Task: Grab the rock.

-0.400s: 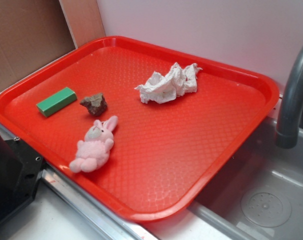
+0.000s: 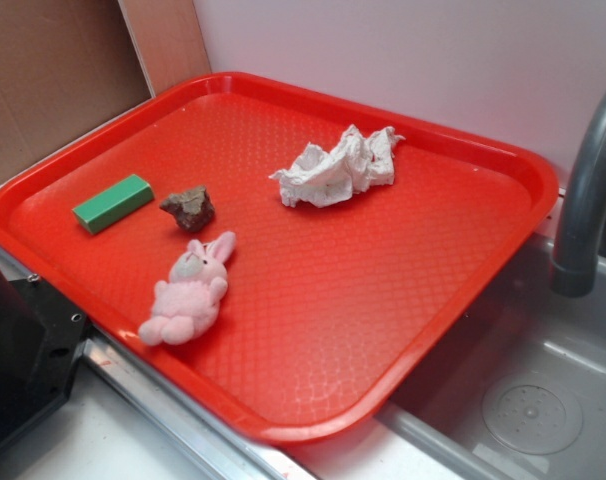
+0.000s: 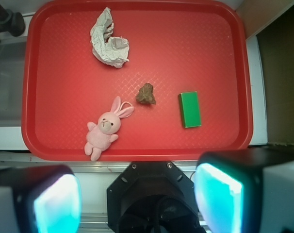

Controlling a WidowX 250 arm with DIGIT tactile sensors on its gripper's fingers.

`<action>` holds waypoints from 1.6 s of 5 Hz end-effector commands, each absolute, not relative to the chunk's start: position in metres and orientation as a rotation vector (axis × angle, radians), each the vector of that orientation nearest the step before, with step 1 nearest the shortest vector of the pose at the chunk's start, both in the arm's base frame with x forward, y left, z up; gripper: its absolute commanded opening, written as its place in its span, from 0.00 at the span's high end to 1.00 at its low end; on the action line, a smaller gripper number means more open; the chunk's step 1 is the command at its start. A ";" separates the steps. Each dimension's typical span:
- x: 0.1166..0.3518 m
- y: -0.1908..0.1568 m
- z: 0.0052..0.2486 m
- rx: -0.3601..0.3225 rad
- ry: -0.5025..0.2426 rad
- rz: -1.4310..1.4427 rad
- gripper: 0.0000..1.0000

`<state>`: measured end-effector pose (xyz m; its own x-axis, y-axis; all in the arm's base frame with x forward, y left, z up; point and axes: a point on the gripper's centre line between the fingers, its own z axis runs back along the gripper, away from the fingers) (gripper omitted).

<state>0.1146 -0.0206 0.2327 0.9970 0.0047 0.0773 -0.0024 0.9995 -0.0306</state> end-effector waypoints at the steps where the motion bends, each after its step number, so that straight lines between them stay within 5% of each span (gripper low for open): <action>1: 0.118 -0.016 0.234 -0.022 -0.092 0.058 0.00; 5: 0.179 0.014 0.159 0.059 -0.113 0.401 0.00; 8: 0.194 0.015 0.086 0.109 -0.100 0.474 0.00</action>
<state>0.1910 0.0122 0.0794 0.8891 0.4480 0.0942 -0.4560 0.8847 0.0966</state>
